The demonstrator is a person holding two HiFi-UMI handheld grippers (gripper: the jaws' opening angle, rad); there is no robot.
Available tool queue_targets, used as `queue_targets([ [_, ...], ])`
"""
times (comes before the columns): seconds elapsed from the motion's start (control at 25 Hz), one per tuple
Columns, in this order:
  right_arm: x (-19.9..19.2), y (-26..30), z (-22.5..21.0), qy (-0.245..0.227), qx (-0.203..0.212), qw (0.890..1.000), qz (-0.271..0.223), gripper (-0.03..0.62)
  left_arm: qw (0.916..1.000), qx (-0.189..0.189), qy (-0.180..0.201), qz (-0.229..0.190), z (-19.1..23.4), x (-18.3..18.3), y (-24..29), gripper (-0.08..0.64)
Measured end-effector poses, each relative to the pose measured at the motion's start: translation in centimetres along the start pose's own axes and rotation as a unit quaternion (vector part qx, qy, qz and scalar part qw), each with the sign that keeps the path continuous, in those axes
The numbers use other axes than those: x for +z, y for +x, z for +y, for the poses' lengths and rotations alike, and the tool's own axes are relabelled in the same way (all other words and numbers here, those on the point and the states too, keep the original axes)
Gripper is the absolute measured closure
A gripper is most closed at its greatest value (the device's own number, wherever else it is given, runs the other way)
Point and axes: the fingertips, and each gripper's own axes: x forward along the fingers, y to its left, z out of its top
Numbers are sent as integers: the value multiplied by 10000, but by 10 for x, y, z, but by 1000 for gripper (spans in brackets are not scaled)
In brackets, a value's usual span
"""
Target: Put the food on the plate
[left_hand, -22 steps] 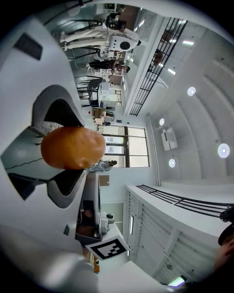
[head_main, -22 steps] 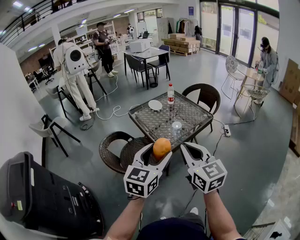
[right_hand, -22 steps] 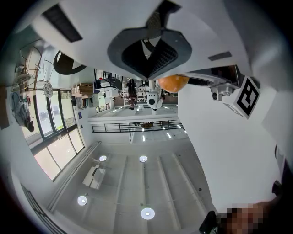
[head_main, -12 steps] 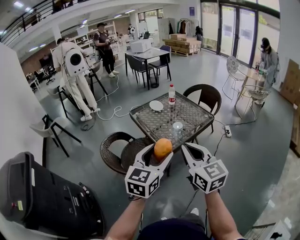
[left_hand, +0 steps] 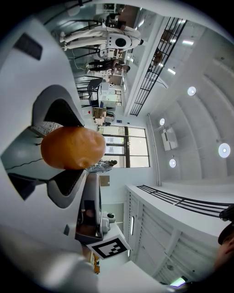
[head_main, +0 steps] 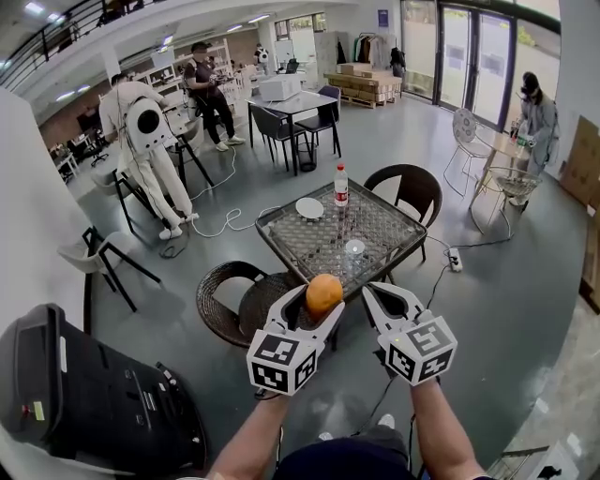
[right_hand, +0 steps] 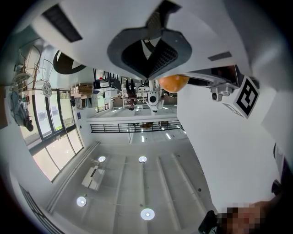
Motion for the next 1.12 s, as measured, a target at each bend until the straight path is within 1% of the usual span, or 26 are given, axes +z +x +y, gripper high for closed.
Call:
queue_targets([
  [0.28,-1,3,-30,6,168,9999,31,588,9999,147,-38,77,-5,-2,27,261],
  [0.64,-2,0,-95,77,501,9987,19,588,9986,491,-98,148,-25,2,83,261],
  [0.88,-8,-10,-142,253,667,9975,-18,588,9967,745,-180,253,-40,2,119,261],
  [1.12,-19,-18,-176,412,794,9960,29,588,9946,939,-312,308,-52,0,147,261],
])
